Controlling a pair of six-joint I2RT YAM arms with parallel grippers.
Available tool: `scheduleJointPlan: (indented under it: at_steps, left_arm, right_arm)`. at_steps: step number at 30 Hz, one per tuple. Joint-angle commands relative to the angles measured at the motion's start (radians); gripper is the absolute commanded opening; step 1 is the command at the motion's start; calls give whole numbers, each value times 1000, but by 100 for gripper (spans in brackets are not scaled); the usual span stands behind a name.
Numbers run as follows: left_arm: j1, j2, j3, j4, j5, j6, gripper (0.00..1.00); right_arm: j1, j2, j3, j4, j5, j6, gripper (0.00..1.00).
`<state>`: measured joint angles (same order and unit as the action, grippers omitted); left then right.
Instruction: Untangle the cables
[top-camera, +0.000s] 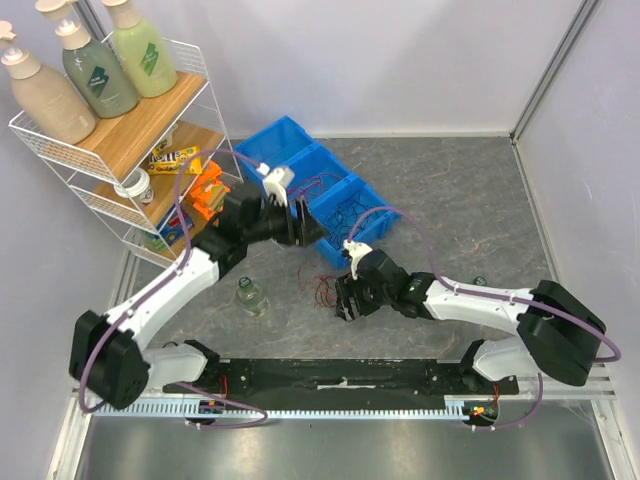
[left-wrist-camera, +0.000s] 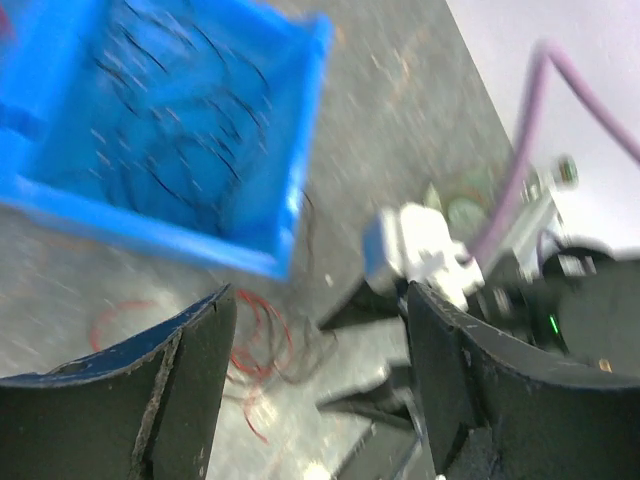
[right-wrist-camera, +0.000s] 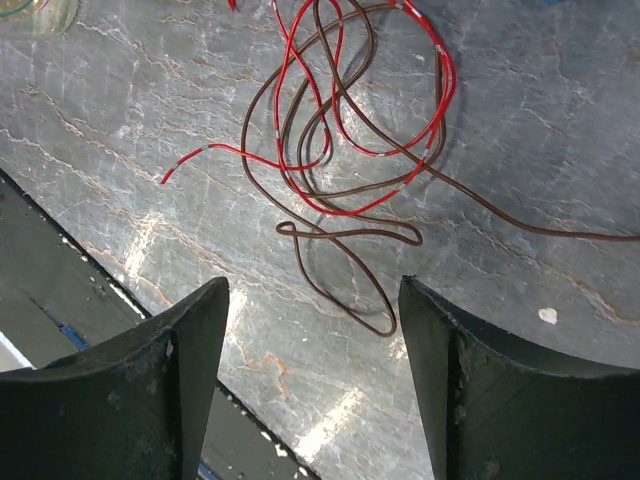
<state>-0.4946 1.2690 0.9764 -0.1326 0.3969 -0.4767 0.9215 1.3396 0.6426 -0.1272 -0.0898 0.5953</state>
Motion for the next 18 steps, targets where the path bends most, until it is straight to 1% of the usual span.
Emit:
scheduleJointPlan:
  at_steps: [1,3,5,7,8,9,11,12,13,15,18]
  left_arm:
    - [-99,-150,-149,85,111,27,75]
    - [-166,-186,-200,67,44,50,76]
    - [-208,-184,-229,51,-15,53,76]
    - [-235,-152,-245,54,-23,43,75]
    - [-249,-132,-255,79,-21,30,74]
    - [-260,-106,-268,114,-21,12,70]
    - [-266,-31,-271,128,-30,-48,53]
    - [-266,13,-269,129,-47,-86,48]
    - [-266,50,-265,129,-59,-114,45]
    - [-272,120,-274,180,-84,-140,45]
    - [-271,214,-283,191,-131,-157,45]
  right_arm:
    - [14,33,-47,182,15,8,74]
    - [14,55,-69,193,9,-14,66]
    - [14,73,-70,175,9,-29,48]
    - [16,70,-60,134,1,-38,29]
    - [16,53,-60,129,4,-38,22]
    - [16,29,-61,89,8,-38,14]
    - [16,-55,-60,54,15,-31,2]
    - [16,-101,-58,38,16,-25,0]
    - [16,-181,-55,22,15,-22,0]
    - [16,-310,-49,3,-1,-15,0]
    - [16,-506,-2,-20,1,-14,0]
